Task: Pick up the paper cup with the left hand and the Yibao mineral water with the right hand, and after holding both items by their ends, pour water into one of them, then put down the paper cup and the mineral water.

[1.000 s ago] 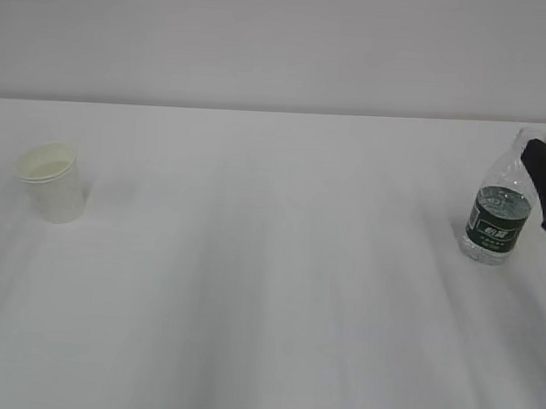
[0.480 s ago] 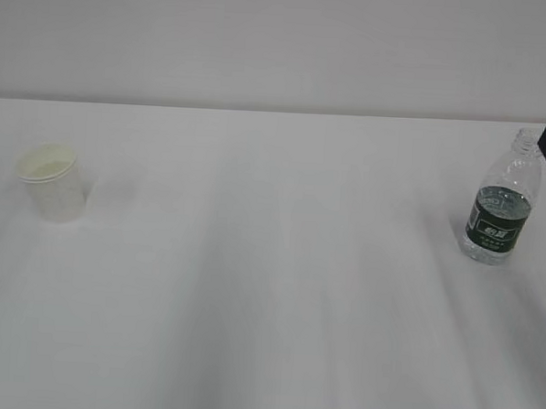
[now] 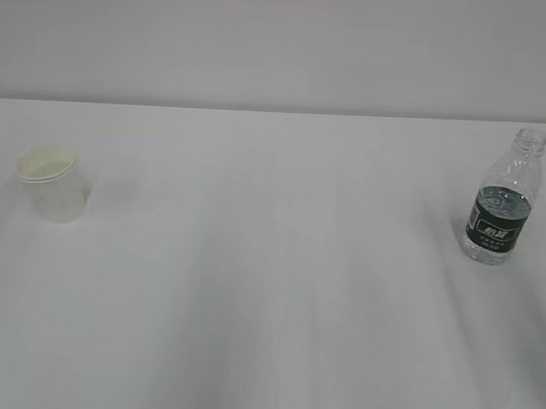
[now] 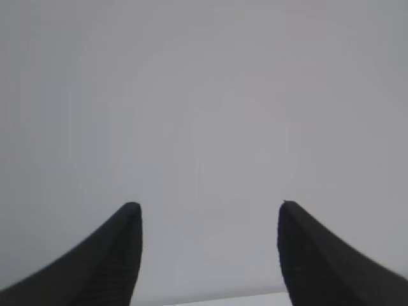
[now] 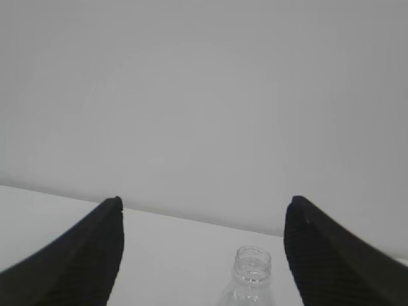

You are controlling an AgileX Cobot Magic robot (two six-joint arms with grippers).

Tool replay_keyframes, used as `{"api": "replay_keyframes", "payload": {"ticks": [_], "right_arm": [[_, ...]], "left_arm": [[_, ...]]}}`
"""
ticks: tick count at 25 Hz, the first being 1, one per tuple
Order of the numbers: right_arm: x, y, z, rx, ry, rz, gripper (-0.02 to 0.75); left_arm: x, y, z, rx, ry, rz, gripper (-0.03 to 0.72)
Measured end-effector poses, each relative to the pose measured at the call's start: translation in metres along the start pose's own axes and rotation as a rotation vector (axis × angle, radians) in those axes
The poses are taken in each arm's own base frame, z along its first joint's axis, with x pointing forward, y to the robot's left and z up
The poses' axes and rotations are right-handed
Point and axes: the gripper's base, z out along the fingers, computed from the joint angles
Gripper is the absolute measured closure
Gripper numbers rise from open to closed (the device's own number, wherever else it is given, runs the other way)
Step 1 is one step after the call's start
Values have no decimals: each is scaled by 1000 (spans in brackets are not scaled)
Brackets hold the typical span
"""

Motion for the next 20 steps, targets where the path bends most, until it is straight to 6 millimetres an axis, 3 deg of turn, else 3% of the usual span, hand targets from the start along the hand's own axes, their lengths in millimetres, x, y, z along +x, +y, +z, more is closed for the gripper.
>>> {"api": "replay_keyframes", "payload": {"ticks": [12,20], "right_arm": [[-19,4,-29,16,28,-37,146],[-37,1,-49,74,70,-42,146]], "left_arm": [[-3,6,-22,-74,84,-19,214],[3,7,-26,-97,152,-69,214]]}}
